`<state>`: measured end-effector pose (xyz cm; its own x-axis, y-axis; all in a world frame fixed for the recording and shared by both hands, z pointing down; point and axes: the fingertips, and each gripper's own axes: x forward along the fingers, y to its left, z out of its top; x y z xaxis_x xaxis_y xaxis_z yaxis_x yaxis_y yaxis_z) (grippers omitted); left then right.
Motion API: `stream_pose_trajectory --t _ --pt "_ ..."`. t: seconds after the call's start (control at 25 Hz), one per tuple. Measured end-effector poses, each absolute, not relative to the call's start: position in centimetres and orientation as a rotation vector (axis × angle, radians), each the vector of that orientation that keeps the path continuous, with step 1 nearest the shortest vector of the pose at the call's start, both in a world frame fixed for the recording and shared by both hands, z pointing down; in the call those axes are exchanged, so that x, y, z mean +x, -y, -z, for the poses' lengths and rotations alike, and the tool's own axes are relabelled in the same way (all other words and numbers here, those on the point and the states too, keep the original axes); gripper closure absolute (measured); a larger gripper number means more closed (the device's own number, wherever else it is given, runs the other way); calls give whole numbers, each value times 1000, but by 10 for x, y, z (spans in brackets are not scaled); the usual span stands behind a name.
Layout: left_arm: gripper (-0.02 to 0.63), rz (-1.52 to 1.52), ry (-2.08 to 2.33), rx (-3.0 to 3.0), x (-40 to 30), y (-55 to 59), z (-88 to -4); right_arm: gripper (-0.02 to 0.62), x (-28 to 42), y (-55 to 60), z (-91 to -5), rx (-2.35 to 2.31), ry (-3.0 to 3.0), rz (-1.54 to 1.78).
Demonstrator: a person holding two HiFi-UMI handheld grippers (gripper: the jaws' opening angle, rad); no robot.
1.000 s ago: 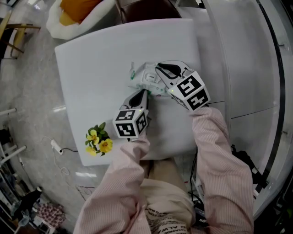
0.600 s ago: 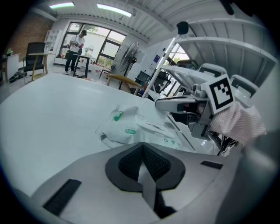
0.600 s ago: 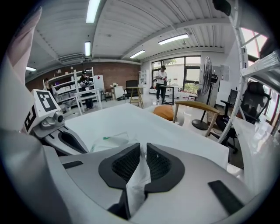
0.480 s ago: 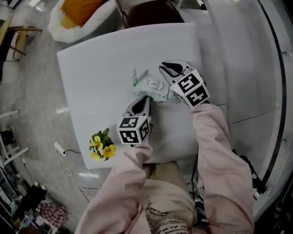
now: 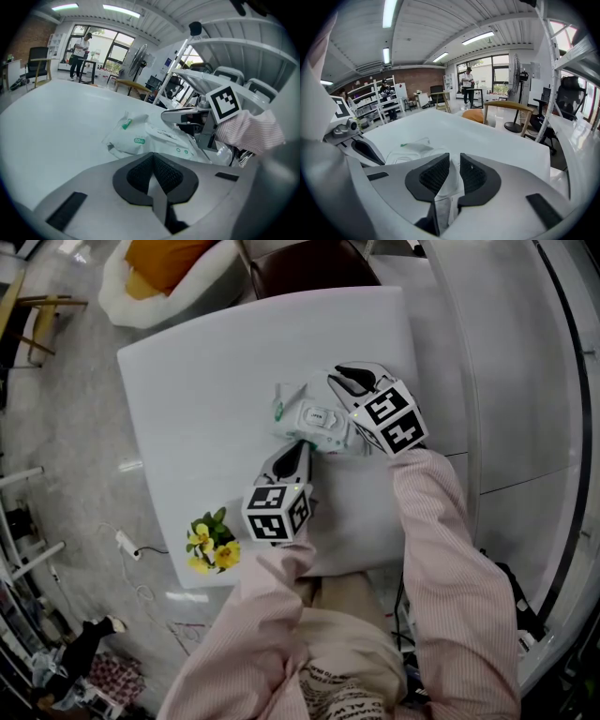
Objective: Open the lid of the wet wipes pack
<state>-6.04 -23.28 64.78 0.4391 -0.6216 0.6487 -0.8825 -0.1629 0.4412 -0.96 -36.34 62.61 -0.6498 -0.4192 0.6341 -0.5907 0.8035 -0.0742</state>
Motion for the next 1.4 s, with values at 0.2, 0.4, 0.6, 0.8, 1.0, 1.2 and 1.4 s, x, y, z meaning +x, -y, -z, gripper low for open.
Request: stream_pose_trajectory --t 0.2,0.4,0.6,0.8,1.0,1.2,1.4 --pt "611 -404 1269 1881 -61 233 -648 548 -10 364 -627 757 2371 -388" --pt "611 -409 1259 1889 -61 231 -648 546 -9 363 -622 789 2378 -393" --pt "611 -445 1251 1996 -52 228 -633 531 -1 360 -591 906 2465 -370" --pt "611 -356 1229 2110 -32 221 -596 563 8 349 -561 979 2511 -355" --pt "611 -279 1231 2205 -26 210 -557 585 18 326 -534 1044 2555 -377" --pt "611 -220 1261 2273 -33 200 -517 591 30 295 -503 1112 2617 -423" --pt "611 -179 1293 2343 -43 189 -477 592 38 263 -469 1168 2673 -443"
